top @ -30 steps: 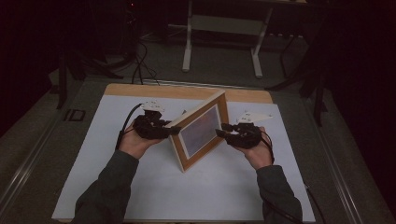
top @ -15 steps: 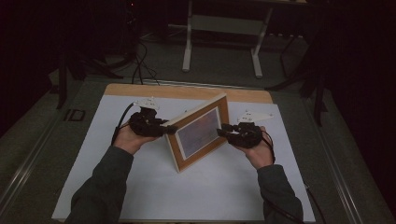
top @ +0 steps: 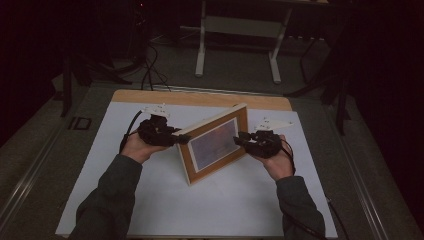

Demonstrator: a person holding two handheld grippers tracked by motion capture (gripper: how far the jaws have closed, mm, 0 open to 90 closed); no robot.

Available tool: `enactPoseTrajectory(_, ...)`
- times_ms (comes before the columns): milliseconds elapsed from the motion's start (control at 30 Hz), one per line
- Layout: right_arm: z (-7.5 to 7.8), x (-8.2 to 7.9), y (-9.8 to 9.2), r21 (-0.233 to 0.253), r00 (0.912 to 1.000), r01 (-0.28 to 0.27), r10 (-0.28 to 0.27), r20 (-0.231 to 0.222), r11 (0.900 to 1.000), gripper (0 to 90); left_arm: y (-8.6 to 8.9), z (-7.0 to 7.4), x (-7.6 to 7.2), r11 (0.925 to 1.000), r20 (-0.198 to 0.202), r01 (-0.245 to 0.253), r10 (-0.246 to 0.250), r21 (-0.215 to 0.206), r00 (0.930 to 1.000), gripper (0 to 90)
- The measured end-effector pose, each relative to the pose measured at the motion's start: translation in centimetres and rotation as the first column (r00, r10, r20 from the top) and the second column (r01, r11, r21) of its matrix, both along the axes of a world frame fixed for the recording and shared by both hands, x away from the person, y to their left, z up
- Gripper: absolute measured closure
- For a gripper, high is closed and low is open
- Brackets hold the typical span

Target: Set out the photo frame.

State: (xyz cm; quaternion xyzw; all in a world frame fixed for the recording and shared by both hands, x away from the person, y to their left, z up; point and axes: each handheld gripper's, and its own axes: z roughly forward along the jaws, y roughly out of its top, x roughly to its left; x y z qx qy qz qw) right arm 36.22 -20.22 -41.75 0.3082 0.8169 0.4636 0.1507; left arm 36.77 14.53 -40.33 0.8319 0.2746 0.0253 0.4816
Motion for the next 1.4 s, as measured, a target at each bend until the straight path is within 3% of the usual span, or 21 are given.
enactPoseTrajectory(400,-0.2,0.3,-0.3,0.000,0.9999,0.015,-0.015,-0.003,1.000,68.5,0.0,-0.1,-0.3,0.9996,0.012,-0.028,0.028,-0.002,0.9995,68.8)
enactPoseTrajectory(733,-0.3,0.6,-0.5,0.003,0.9992,0.040,-0.040,0.001,0.999,65.6,0.0,-0.3,-1.1,0.9936,0.008,-0.113,0.113,-0.002,0.9936,62.9)
enactPoseTrajectory(933,-0.3,1.3,-0.9,0.000,0.9975,0.071,-0.071,0.003,0.997,61.6,0.0,-0.6,-1.7,0.9866,0.015,-0.163,0.163,0.011,0.9866,58.7)
enactPoseTrajectory(1167,-0.2,2.2,-1.2,0.005,0.9939,0.110,-0.110,0.011,0.994,57.4,-0.1,-0.8,-2.4,0.9725,0.017,-0.233,0.233,-0.005,0.9723,56.8)
enactPoseTrajectory(1200,-0.1,2.3,-1.2,0.003,0.9932,0.115,-0.115,0.013,0.993,57.0,-0.2,-0.9,-2.7,0.9669,0.022,-0.255,0.255,-0.004,0.9667,56.8)
enactPoseTrajectory(1400,0.2,3.6,-0.9,-0.005,0.9885,0.149,-0.148,0.030,0.989,55.5,-0.3,-1.2,-3.7,0.9529,0.049,-0.303,0.303,0.001,0.9518,55.6)
